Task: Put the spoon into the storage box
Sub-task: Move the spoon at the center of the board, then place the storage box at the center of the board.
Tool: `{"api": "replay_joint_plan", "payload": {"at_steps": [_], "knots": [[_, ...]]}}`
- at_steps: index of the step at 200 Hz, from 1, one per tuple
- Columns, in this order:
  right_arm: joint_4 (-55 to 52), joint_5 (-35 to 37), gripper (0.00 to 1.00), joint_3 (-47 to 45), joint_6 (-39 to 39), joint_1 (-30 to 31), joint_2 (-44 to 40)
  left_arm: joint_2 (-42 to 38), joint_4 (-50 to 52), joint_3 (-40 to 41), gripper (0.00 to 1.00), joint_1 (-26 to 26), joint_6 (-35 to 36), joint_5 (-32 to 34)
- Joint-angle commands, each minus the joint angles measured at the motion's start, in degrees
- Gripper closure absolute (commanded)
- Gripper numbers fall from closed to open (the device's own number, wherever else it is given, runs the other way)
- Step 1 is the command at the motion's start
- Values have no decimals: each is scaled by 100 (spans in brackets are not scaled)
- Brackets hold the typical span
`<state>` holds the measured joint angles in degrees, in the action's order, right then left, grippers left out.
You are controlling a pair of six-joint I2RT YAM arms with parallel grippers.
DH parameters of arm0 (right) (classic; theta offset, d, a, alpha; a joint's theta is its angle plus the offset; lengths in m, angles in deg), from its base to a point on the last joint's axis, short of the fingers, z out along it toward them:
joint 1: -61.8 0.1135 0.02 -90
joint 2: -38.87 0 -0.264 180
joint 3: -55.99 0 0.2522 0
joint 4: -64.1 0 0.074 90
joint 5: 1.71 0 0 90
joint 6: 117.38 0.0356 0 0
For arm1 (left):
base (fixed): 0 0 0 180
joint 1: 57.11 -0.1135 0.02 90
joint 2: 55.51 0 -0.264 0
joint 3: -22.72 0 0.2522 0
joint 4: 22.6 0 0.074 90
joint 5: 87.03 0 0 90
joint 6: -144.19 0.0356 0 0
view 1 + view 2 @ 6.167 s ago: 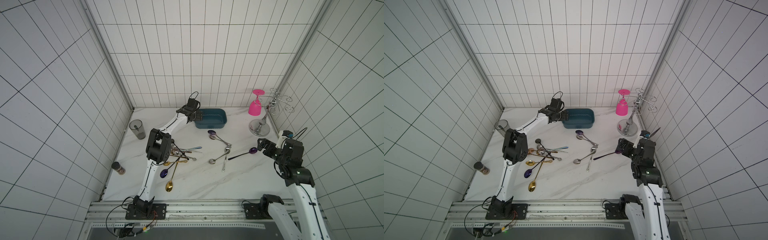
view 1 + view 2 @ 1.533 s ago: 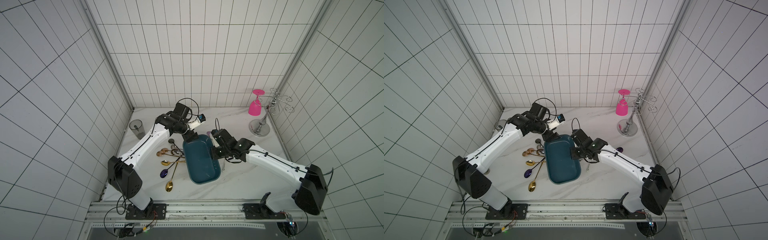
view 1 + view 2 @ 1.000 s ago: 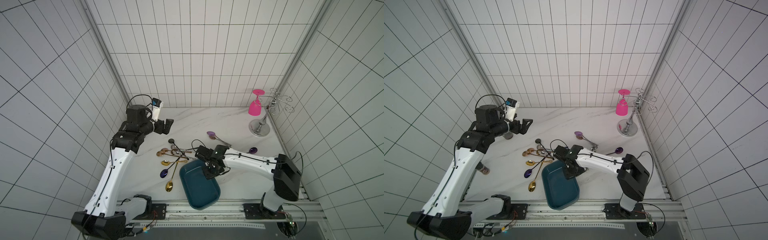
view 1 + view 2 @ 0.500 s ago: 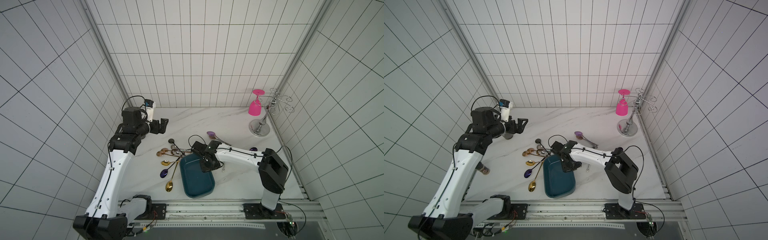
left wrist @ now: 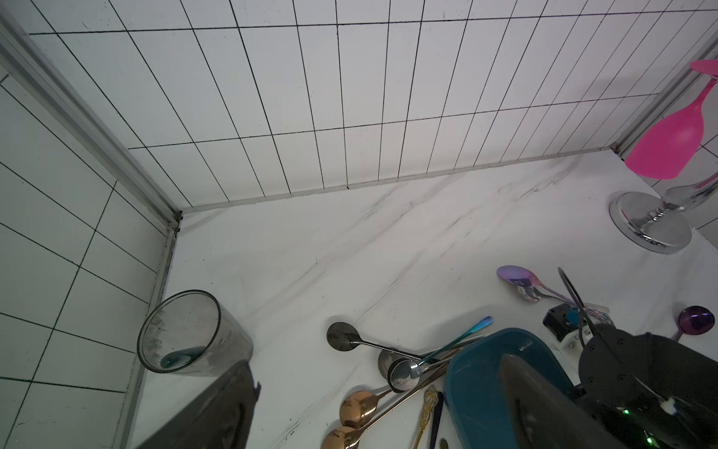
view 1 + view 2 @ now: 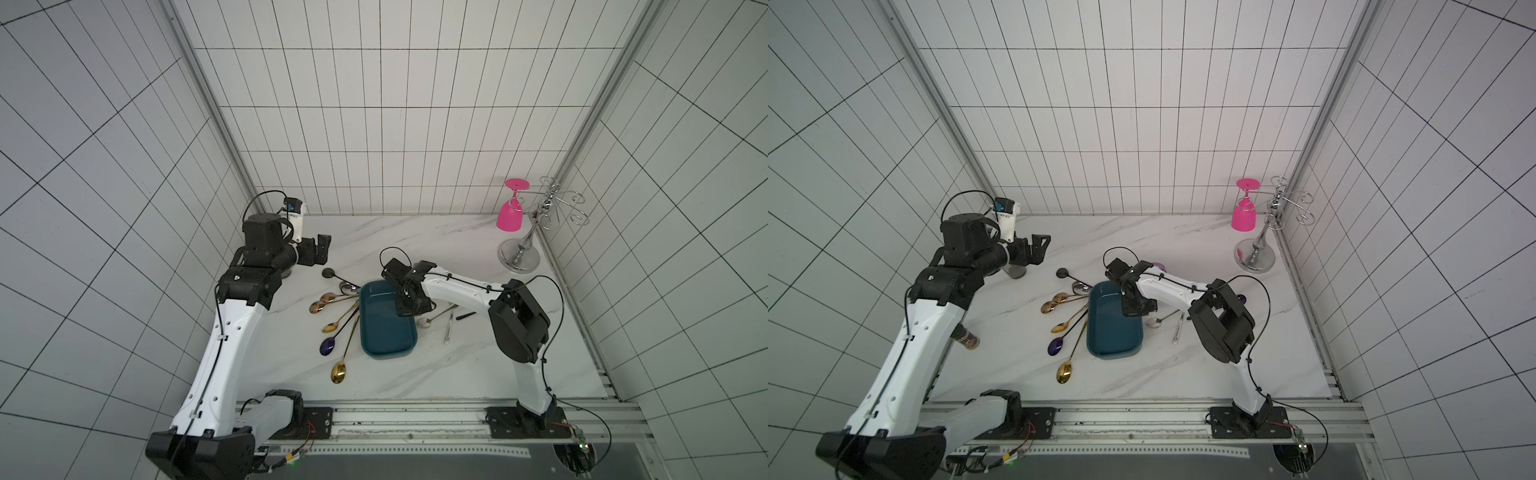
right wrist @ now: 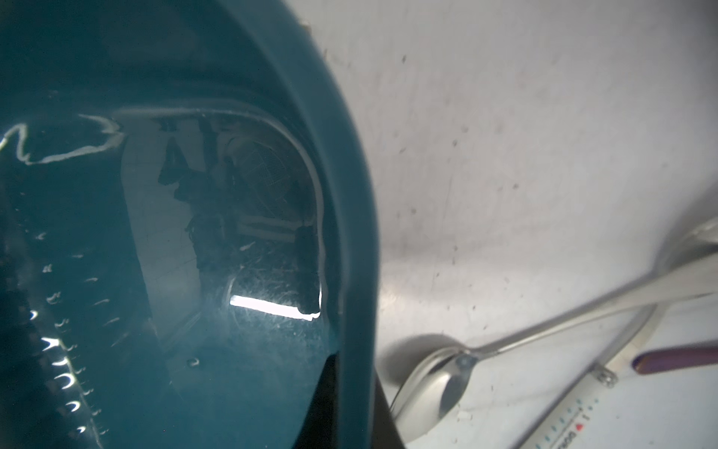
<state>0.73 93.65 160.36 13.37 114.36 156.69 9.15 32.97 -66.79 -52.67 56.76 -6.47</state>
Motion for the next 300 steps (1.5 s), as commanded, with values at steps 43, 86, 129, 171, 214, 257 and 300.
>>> {"api": "replay_joint_plan", "payload": {"at_steps": [43, 86, 129, 171, 214, 257, 300], "knots": [[-298, 35, 100, 100, -2, -30, 77, -43, 30, 75, 1, -4, -46, 33], [-52, 96, 100, -779, 372, 321, -622, 63, -73, 272, 1, -1, -55, 115], [376, -24, 100, -1400, 566, 88, -744, 132, -128, 377, 1, -1, -55, 93], [527, 203, 100, -1838, 427, -178, -1061, 230, -206, 519, 1, -10, 10, 59], [625, 172, 100, -1868, 244, -246, -1068, 335, -294, 620, 1, -14, -62, 48], [672, 70, 93, -1767, 250, -237, -1075, 446, -435, 746, 1, -14, -142, -134], [734, 79, 78, -1792, 380, -237, -1355, 567, -514, 777, 3, 32, -195, -269]]}}
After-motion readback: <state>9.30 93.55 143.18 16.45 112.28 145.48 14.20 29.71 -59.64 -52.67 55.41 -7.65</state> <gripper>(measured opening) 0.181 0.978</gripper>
